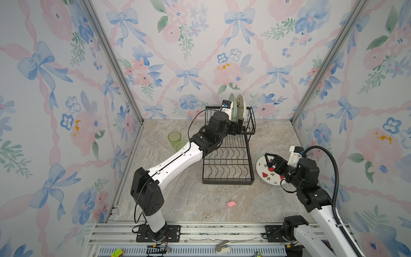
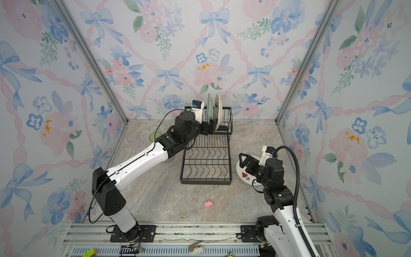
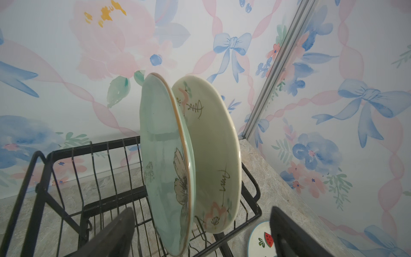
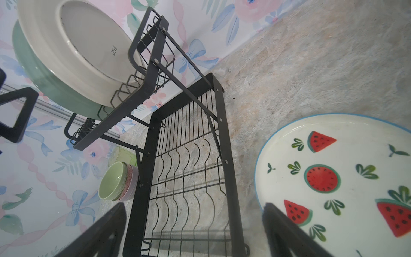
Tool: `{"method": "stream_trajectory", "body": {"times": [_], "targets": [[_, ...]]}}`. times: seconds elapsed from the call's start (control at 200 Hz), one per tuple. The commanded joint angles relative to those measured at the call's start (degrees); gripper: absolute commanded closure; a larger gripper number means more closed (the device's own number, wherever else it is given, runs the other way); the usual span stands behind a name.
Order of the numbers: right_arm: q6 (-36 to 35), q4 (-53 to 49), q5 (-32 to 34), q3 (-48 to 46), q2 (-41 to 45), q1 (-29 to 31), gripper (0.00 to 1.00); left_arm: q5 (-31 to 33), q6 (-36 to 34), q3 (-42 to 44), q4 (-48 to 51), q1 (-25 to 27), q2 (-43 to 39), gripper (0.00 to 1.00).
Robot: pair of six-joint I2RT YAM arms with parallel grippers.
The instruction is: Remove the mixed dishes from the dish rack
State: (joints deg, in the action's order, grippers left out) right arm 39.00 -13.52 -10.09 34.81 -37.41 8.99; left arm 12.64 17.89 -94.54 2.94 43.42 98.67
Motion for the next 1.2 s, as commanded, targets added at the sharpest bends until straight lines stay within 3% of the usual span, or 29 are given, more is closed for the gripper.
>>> {"method": "stream_trajectory", "body": {"times": [0.0,0.635,0.945,1.195], "targets": [[0.8,-2.7,1.2,0.5,0.8,0.8,0.03,-1.4,0.8,-1.5,0.8,-1.0,1.9,0.14],[0.9,-5.8,2.9,0.9,0.7,0.9,0.03,1.8,-2.8,-7.3,2.1,-1.8,9.2,0.50],[0.5,-6.9,3.5,1.6,0.6,0.8,0.03,4.5,-5.2,-8.2,2.1,-1.8,9.9,0.75],[0.5,-7.9,4.0,1.9,0.8,0.9,0.03,5.4,-5.8,-8.8,2.0,-2.2,11.2,0.73]]}}
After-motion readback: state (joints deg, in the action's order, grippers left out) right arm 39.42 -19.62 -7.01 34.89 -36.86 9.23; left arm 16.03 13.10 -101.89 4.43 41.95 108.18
